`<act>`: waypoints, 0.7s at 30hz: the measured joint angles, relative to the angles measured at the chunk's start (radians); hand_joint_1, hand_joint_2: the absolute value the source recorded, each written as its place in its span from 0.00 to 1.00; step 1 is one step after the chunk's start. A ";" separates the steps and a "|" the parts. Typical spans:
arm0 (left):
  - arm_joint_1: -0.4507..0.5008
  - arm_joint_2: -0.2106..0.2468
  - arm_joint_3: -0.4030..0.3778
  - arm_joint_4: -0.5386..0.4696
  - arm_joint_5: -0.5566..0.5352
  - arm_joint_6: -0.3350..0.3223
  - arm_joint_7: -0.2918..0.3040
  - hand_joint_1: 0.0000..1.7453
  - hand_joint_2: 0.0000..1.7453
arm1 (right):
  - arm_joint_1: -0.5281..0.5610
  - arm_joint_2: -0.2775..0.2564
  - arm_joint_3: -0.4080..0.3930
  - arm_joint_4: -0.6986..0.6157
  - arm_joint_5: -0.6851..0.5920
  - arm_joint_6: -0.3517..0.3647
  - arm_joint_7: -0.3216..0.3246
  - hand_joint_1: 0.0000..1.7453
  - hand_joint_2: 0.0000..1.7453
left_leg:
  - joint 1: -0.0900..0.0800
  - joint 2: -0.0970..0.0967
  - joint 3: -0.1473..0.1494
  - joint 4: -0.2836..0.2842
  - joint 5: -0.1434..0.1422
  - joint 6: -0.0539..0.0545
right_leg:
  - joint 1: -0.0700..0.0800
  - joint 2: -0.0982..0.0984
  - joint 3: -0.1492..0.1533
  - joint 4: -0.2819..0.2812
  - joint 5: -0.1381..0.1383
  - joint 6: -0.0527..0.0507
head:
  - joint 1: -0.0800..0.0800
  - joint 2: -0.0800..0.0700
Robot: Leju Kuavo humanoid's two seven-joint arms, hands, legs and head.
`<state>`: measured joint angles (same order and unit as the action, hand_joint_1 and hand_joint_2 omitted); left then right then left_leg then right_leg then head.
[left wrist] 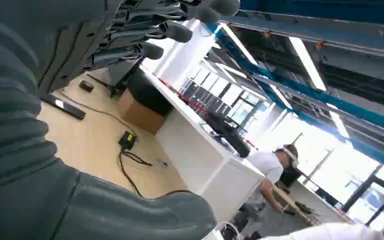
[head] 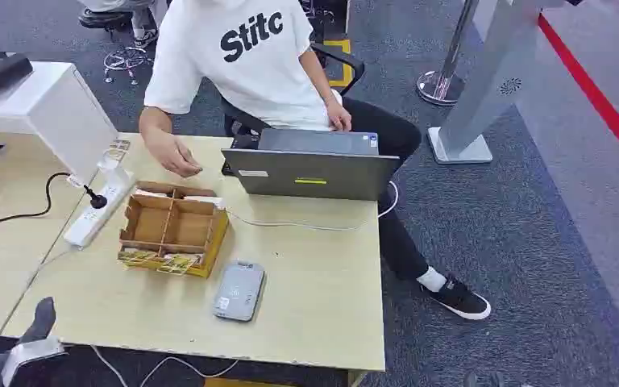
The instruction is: Pass the card to the sensor for recognition and then transmit it.
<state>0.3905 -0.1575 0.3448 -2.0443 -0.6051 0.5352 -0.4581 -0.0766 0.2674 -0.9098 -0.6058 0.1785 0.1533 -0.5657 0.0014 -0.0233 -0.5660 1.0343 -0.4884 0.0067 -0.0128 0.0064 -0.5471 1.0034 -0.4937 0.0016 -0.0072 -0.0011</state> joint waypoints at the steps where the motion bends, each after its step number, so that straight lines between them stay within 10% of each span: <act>1: -0.011 0.016 -0.009 0.012 -0.028 -0.008 0.014 0.00 1.00 | -0.003 0.000 0.008 0.006 0.001 -0.004 -0.002 0.00 1.00 | 0.000 0.000 0.000 0.000 0.000 0.000 | 0.000 0.000 0.000 0.000 0.000 0.001 | 0.000 0.000; 21: -0.209 0.269 -0.177 0.230 -0.565 -0.150 0.310 0.00 1.00 | -0.040 0.003 0.176 0.088 0.019 -0.068 -0.027 0.00 1.00 | 0.000 0.000 -0.001 0.000 0.002 0.000 | 0.000 0.000 -0.001 0.000 0.002 0.001 | 0.000 0.000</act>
<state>0.1816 0.1114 0.1682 -1.8139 -1.1701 0.3853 -0.1479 -0.1169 0.2705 -0.7339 -0.5176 0.1972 0.0851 -0.5928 0.0014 -0.0230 -0.5669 1.0343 -0.4862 0.0071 -0.0128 0.0069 -0.5483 1.0037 -0.4915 0.0025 -0.0072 -0.0011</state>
